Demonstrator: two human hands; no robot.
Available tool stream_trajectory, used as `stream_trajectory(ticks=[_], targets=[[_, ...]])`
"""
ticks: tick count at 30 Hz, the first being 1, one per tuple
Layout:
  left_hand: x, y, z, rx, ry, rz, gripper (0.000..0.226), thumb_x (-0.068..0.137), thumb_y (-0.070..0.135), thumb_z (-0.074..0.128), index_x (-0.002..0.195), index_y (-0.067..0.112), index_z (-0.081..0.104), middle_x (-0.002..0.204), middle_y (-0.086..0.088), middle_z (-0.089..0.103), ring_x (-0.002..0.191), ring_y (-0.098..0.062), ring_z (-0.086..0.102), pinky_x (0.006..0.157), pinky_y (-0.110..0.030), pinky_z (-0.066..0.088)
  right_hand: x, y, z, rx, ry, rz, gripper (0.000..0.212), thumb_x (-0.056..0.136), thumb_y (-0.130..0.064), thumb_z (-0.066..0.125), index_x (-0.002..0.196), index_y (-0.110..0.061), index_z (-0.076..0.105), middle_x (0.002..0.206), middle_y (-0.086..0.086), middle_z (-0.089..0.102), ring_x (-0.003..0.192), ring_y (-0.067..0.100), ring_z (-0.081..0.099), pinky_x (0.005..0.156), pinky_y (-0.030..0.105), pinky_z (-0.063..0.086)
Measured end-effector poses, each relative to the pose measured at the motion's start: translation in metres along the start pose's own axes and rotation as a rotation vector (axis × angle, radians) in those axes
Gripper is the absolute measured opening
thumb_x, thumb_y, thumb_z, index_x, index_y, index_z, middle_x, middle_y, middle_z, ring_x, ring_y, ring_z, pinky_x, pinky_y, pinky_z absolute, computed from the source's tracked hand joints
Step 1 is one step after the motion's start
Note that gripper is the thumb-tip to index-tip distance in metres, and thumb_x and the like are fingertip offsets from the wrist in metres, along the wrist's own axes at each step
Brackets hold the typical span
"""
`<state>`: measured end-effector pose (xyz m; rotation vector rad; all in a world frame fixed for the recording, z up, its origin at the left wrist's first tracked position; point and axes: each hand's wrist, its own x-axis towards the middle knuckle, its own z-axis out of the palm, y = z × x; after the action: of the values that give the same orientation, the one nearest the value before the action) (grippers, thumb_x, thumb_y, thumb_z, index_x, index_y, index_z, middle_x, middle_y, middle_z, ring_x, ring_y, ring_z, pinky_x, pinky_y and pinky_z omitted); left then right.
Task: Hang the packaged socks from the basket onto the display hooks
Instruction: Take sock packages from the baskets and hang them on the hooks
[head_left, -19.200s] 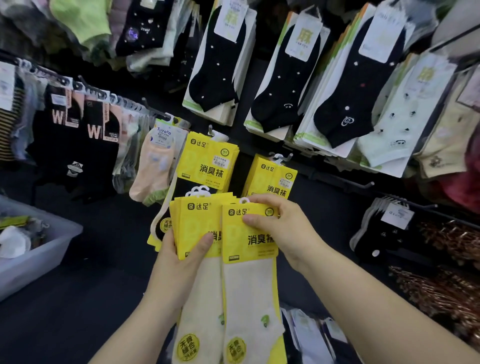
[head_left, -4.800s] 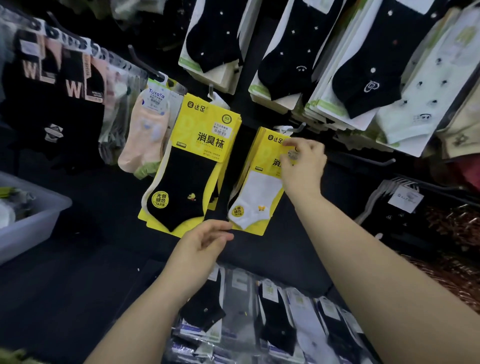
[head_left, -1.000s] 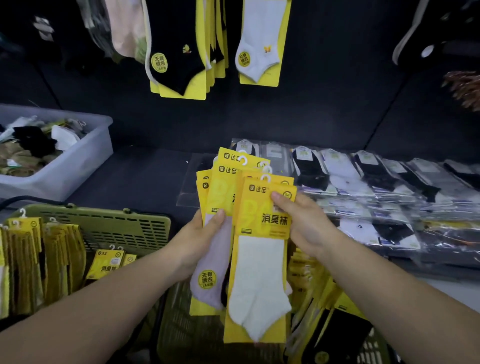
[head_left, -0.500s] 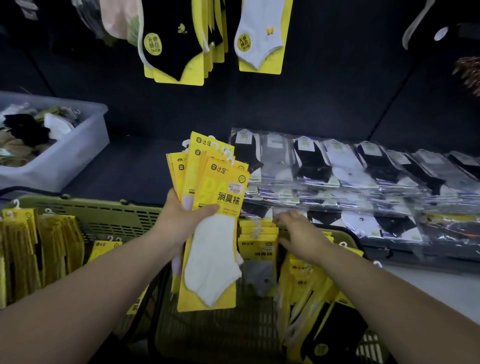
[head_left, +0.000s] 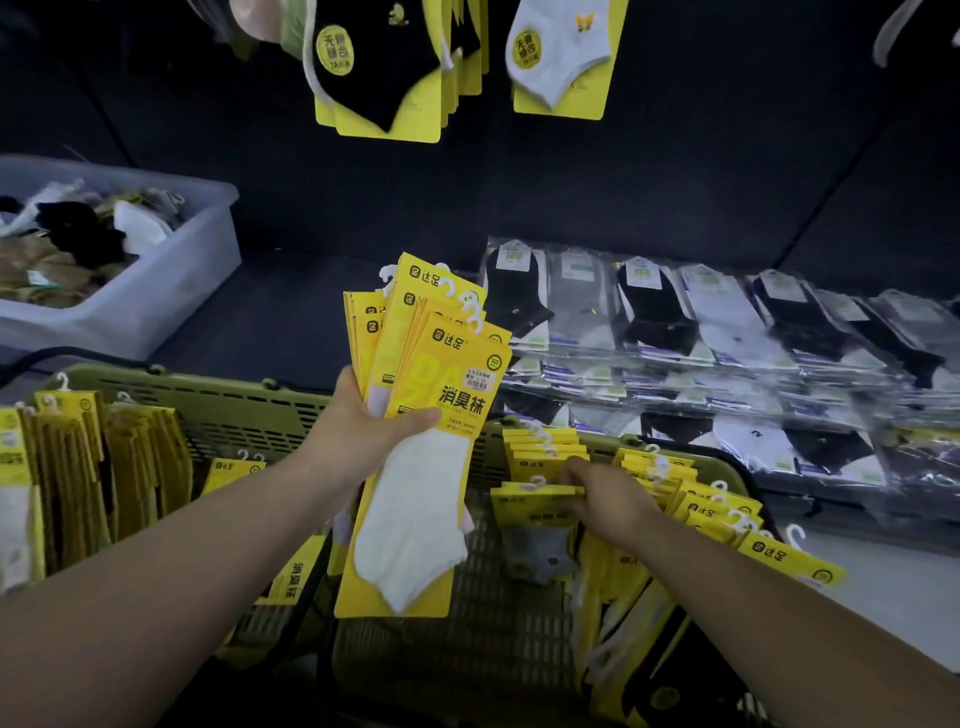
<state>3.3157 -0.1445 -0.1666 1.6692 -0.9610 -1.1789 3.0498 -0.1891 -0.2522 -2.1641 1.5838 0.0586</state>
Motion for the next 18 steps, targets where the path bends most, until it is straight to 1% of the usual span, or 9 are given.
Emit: stream_trajectory(ticks=[2, 4, 6, 8, 11, 12, 14, 15, 18], targets=[[0.000, 0.002, 0.001, -0.019, -0.004, 0.008, 0.064, 0.073, 0.030, 0.080, 0.120, 0.034, 0.037, 0.114, 0.009, 0.060, 0.105, -0.020, 0.060, 0.088, -0.044, 0.049, -0.006, -0.003, -0.025, 0.479, -0.012, 0.030, 0.020, 0.084, -0.025, 0.071, 0.096, -0.019, 0.056, 0.102, 0.001, 0.064, 0.097, 0.017, 0.059, 0.073, 0.027, 0.044], [0.000, 0.003, 0.002, -0.046, -0.012, 0.018, 0.065, 0.074, 0.031, 0.079, 0.122, 0.034, 0.036, 0.115, 0.010, 0.060, 0.107, -0.020, 0.060, 0.092, -0.047, 0.049, -0.015, -0.010, -0.060, 0.886, 0.013, 0.022, 0.019, 0.084, -0.021, 0.069, 0.100, -0.018, 0.060, 0.097, -0.002, 0.070, 0.093, 0.011, 0.064, 0.076, 0.020, 0.050], [-0.001, 0.005, 0.005, -0.072, -0.020, 0.038, 0.063, 0.075, 0.032, 0.078, 0.122, 0.033, 0.036, 0.115, 0.010, 0.060, 0.108, -0.019, 0.060, 0.092, -0.046, 0.049, -0.023, -0.015, -0.092, 1.174, 0.072, -0.027, 0.014, 0.092, -0.016, 0.057, 0.105, -0.013, 0.062, 0.094, 0.001, 0.073, 0.087, 0.013, 0.068, 0.078, 0.025, 0.055], [-0.004, 0.011, 0.011, -0.100, -0.026, 0.055, 0.063, 0.075, 0.035, 0.077, 0.123, 0.032, 0.037, 0.115, 0.010, 0.060, 0.108, -0.018, 0.059, 0.091, -0.044, 0.049, -0.030, -0.020, -0.117, 1.383, 0.140, -0.050, 0.018, 0.096, -0.017, 0.049, 0.105, -0.011, 0.063, 0.094, 0.005, 0.072, 0.085, 0.018, 0.068, 0.075, 0.031, 0.057], [-0.012, 0.022, 0.030, -0.197, -0.071, 0.059, 0.069, 0.074, 0.040, 0.074, 0.131, 0.025, 0.039, 0.119, 0.003, 0.063, 0.106, -0.019, 0.063, 0.089, -0.041, 0.052, -0.036, -0.037, -0.134, 1.559, 0.209, -0.063, 0.018, 0.096, -0.017, 0.049, 0.102, -0.008, 0.064, 0.088, 0.005, 0.074, 0.079, 0.016, 0.070, 0.069, 0.031, 0.060], [-0.015, 0.028, 0.036, -0.251, -0.089, 0.054, 0.065, 0.073, 0.041, 0.072, 0.128, 0.025, 0.042, 0.116, 0.004, 0.066, 0.103, -0.017, 0.066, 0.084, -0.038, 0.054, -0.037, -0.045, -0.135, 1.565, 0.223, -0.070, 0.017, 0.097, -0.016, 0.049, 0.101, -0.007, 0.064, 0.085, 0.004, 0.074, 0.076, 0.016, 0.070, 0.064, 0.030, 0.059], [-0.024, 0.041, 0.049, -0.347, -0.129, 0.046, 0.055, 0.067, 0.047, 0.069, 0.115, 0.030, 0.049, 0.106, 0.008, 0.071, 0.094, -0.013, 0.069, 0.073, -0.030, 0.056, -0.038, -0.059, -0.136, 1.501, 0.268, -0.091, 0.015, 0.098, -0.013, 0.049, 0.099, -0.010, 0.063, 0.080, 0.001, 0.073, 0.071, 0.014, 0.069, 0.054, 0.027, 0.055], [-0.027, 0.047, 0.053, -0.377, -0.141, 0.041, 0.055, 0.064, 0.050, 0.066, 0.112, 0.030, 0.049, 0.106, 0.008, 0.071, 0.094, -0.013, 0.069, 0.072, -0.030, 0.055, -0.038, -0.065, -0.138, 1.466, 0.309, -0.105, 0.014, 0.098, -0.013, 0.049, 0.098, -0.012, 0.063, 0.079, -0.001, 0.073, 0.069, 0.013, 0.069, 0.051, 0.025, 0.053], [-0.038, 0.061, 0.057, -0.389, -0.152, 0.057, 0.071, 0.065, 0.052, 0.061, 0.127, 0.022, 0.044, 0.118, 0.003, 0.065, 0.106, -0.019, 0.064, 0.086, -0.036, 0.051, -0.044, -0.077, -0.153, 1.432, 0.455, -0.163, 0.015, 0.096, -0.008, 0.050, 0.097, -0.015, 0.064, 0.083, -0.004, 0.074, 0.071, 0.010, 0.069, 0.053, 0.021, 0.052]])
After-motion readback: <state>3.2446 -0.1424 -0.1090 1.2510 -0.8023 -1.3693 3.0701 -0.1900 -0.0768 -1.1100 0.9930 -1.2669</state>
